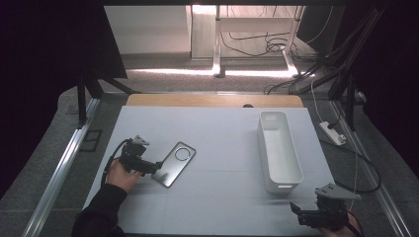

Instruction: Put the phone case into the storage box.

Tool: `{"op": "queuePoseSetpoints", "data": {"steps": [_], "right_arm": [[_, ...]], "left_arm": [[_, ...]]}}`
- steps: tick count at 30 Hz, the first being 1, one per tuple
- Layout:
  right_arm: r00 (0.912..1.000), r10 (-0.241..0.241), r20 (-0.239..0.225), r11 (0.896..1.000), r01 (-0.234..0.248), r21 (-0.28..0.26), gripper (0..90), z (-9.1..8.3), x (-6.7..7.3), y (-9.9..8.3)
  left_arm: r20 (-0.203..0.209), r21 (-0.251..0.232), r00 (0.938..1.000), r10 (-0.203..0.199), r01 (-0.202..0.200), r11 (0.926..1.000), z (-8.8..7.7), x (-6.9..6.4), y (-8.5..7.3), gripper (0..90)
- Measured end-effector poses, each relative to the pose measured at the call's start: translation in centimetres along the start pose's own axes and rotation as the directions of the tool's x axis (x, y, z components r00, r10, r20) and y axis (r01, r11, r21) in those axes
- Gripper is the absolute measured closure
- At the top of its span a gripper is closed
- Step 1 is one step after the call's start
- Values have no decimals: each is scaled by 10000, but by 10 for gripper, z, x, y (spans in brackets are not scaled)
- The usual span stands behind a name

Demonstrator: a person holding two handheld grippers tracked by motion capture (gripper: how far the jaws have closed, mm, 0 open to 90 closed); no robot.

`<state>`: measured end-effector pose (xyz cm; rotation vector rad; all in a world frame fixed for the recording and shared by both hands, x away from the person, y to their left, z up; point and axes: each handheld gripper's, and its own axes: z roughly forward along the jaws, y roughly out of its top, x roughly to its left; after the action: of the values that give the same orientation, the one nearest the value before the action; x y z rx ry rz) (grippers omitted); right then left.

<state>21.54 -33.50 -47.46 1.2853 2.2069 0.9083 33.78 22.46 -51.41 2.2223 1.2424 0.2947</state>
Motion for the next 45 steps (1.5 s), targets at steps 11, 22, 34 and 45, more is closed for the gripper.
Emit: {"op": "queuePoseSetpoints", "data": {"steps": [11,22,34,45], "right_arm": [[10000,-18,-59,10000,18,-21,1,0,0,0],[10000,-27,-54,10000,27,16,1,1,1,0],[10000,-57,-54,9999,57,82,1,1,1,0],[9999,-93,-69,9999,94,116,2,1,1,0]], "left_arm": [[61,1035,9995,323,-327,9941,24,-8,-4,0],[-51,1362,9996,274,-265,9903,23,-12,-2,20],[622,1320,9980,-91,8,9913,11,-10,0,680],[1051,1390,9932,-503,354,9897,11,-6,0,885]]}}
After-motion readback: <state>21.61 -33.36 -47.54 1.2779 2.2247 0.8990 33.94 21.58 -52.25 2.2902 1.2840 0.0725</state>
